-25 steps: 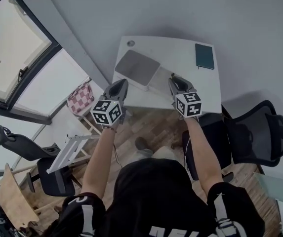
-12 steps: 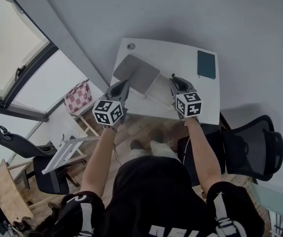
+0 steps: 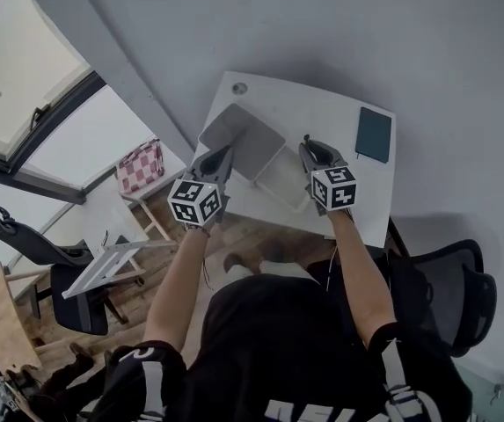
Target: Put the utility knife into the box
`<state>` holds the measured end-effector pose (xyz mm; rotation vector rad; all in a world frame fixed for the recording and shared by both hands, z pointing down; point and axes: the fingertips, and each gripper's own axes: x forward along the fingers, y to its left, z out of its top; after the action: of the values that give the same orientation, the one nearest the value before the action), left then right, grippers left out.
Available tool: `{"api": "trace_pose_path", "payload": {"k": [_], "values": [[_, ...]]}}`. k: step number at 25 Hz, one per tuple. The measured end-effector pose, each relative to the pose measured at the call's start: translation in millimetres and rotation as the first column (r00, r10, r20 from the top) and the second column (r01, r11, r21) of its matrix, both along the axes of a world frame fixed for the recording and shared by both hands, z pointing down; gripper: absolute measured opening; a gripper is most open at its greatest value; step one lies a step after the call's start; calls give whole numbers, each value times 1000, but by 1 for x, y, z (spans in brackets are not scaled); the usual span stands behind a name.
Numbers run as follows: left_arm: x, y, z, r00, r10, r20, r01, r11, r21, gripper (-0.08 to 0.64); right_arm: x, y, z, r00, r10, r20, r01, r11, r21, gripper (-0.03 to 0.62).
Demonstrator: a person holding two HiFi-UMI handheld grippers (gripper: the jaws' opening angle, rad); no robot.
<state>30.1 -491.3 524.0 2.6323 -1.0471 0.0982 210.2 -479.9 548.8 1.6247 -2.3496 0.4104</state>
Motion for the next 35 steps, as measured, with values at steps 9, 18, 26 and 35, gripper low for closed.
{"api": "trace_pose_path", "payload": {"k": [9, 18, 26, 35], "values": [[4, -6, 17, 998, -57, 11, 57, 998, -4, 26, 3, -23, 27, 997, -77, -7, 77, 996, -37, 69], [8, -10, 40, 996, -74, 42, 75, 997, -19, 25, 3, -29, 77, 993, -117, -12, 115, 985, -131, 69], [17, -10, 78, 993, -72, 94, 78, 995, -64, 26, -1, -32, 123, 988, -152, -22, 143, 965, -220, 69], [17, -3, 108, 992, -63, 110, 74, 992, -106, 26, -10, -28, 179, 978, -207, -27, 186, 922, -340, 69]]}}
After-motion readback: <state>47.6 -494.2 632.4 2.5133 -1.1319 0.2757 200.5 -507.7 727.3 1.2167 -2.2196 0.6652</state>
